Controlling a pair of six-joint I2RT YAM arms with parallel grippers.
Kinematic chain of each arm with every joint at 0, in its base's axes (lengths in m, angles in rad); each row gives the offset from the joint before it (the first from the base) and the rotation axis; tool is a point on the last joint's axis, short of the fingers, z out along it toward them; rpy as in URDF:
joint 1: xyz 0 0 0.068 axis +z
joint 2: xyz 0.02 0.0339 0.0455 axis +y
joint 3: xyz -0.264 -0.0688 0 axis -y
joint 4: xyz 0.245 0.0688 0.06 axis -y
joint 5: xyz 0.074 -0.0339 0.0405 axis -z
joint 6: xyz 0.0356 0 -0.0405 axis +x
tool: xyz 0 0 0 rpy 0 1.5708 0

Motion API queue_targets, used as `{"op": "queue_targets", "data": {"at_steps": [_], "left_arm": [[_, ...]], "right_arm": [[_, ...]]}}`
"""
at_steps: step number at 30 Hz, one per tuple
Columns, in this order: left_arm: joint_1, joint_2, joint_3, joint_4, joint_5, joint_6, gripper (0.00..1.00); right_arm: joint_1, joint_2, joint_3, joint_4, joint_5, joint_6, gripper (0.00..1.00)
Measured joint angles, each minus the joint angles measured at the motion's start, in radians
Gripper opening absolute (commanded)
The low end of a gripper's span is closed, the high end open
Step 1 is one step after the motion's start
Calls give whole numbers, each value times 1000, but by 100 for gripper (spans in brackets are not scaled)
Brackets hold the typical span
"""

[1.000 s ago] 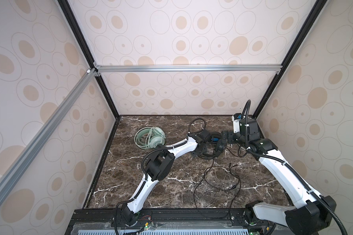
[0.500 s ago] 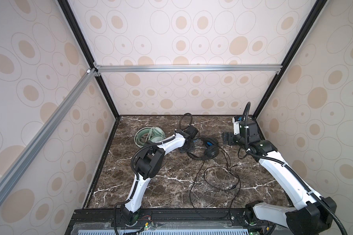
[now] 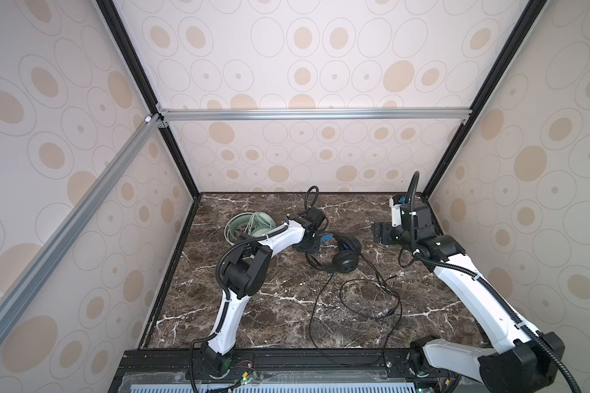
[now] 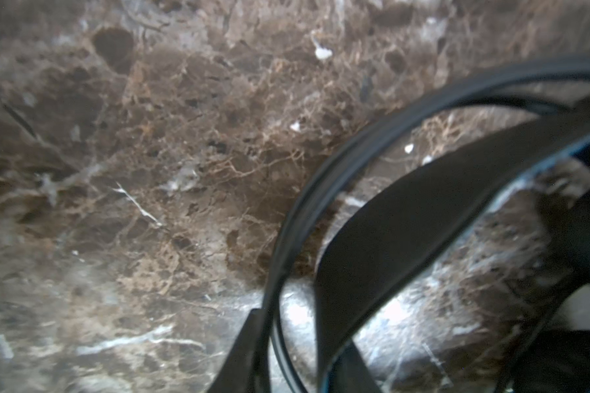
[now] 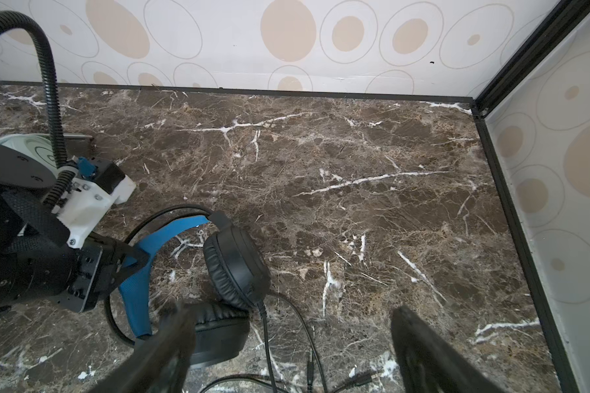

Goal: Wrap the headphones
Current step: 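Lift the headset by its headband with the left gripper while the right gripper draws back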

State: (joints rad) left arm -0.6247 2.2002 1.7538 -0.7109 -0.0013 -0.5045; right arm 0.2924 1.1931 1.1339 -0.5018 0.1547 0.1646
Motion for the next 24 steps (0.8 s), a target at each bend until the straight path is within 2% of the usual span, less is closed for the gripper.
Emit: {"op": "queue_targets", "data": {"at_steps": [2, 10, 15, 16, 21, 24], "left_arm": [[-1, 3, 36, -32, -19, -5, 51], [-6, 10, 103, -90, -76, -38, 54], [-23, 46, 116, -101, -72, -67, 71], [-27, 55, 116, -103, -70, -72, 72], [-40, 94, 120, -119, -64, -90, 73], [-44, 110, 133, -123, -66, -101, 62]], "right_arm": [[0, 0, -2, 0, 0, 4, 92], [0, 0, -17, 4, -1, 6, 92], [0, 0, -18, 20, -1, 5, 92], [0, 0, -18, 22, -1, 5, 92], [0, 8, -18, 34, -1, -3, 93], [0, 13, -18, 39, -1, -15, 93]]}}
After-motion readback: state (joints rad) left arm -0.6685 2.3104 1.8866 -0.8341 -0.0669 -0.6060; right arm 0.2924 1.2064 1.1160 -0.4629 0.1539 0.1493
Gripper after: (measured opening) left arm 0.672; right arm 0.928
